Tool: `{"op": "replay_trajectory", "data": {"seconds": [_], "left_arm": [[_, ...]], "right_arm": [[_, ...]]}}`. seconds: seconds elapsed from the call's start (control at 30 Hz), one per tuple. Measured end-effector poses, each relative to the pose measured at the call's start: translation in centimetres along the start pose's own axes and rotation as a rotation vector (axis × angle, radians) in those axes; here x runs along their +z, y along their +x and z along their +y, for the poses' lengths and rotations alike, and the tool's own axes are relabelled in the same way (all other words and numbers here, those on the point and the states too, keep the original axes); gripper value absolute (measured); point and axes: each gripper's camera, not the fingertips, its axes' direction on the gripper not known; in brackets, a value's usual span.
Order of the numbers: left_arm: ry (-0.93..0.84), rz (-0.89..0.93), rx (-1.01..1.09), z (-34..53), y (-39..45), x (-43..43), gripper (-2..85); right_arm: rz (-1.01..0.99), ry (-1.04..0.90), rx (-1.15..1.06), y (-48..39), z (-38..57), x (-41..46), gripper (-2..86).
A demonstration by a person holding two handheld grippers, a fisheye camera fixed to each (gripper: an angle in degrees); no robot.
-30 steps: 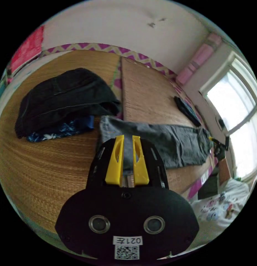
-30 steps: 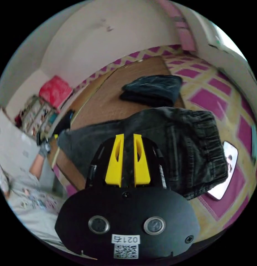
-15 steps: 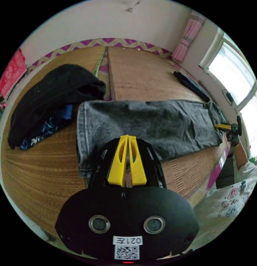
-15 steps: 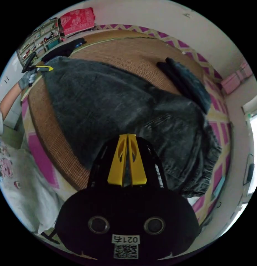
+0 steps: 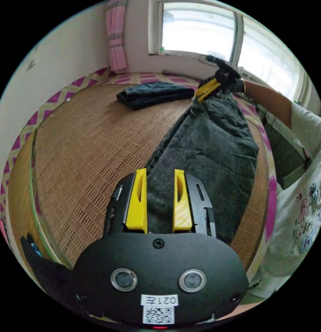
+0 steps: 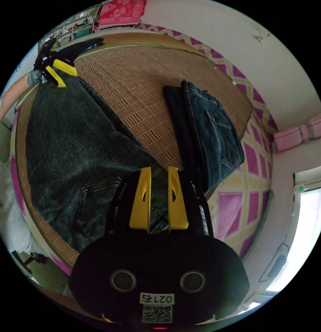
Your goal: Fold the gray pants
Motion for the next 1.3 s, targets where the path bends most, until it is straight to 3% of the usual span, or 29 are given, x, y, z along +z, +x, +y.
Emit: {"op": "replay_trajectory", "data": {"seconds": [0.07,0.23,0.43,0.9,1.0,1.1,1.27,1.3], "left_arm": [[-0.08,-0.055,0.04,-1.5,1.1,2.4,9.3],[-0.028,-0.08,0.093,-2.1,3.1,2.1,0.6],[-0.018,-0.24,0.183,-2.4,6.5,2.6,-0.9],[-0.002,-0.174,-0.015,-1.2,4.1,2.9,-1.0],[-0.009,-0.179,-0.023,-0.3,4.1,2.2,-0.9],[-0.017,-0.218,-0.033,0.7,4.5,1.4,-0.9],[0.06,-0.303,-0.161,3.9,4.4,-2.8,-1.0],[0.073,-0.332,-0.185,4.4,4.3,-3.5,-1.0]], "right_arm": [[-0.001,0.009,0.027,0.4,-0.3,-0.3,4.4],[-0.067,0.069,0.102,1.3,0.2,0.1,3.8],[-0.071,0.13,0.179,0.9,0.9,-0.5,4.6],[0.107,0.282,0.34,-3.8,3.8,-3.3,4.0],[0.042,0.324,0.252,-7.7,3.9,-5.3,2.0],[-0.048,0.136,0.181,-10.6,2.9,-2.6,0.5],[-0.036,0.139,0.271,-11.1,4.4,-3.0,-0.8],[-0.062,0.223,0.293,-11.6,5.3,-4.5,-0.8]]}}
